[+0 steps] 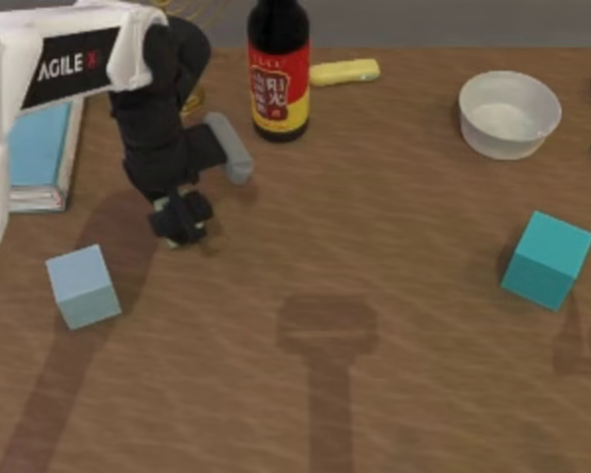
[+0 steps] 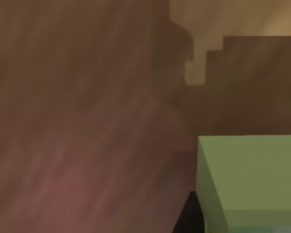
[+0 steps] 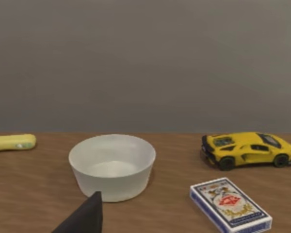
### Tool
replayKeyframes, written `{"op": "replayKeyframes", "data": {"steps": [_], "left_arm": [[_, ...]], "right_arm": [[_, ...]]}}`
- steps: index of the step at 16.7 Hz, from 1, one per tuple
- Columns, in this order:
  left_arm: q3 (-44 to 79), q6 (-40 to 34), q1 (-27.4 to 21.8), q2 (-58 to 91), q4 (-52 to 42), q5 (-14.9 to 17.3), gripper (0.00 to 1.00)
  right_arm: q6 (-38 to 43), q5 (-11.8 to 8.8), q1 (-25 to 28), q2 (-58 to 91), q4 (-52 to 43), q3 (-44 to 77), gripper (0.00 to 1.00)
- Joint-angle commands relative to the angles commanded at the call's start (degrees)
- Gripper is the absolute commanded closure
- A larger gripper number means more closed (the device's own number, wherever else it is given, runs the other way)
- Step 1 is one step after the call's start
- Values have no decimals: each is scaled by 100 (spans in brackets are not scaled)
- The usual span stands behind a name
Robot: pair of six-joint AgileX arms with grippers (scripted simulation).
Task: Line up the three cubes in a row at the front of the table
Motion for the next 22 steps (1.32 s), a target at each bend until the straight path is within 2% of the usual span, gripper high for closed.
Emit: {"op": "replayKeyframes", "data": {"steps": [5,12,16,22], "left_arm": [[632,-2,69,-286,-989,5,100],[751,-12,-39,-302,-1098,2,100],[1128,-179,-831,-146,-1306,-7,100],[1867,-533,-2638,155,-1759,9,100]], "right_arm": [[0,0,0,0,0,0,0],[0,0,0,0,0,0,0],[0,0,0,0,0,0,0],[0,0,0,0,0,0,0]]}}
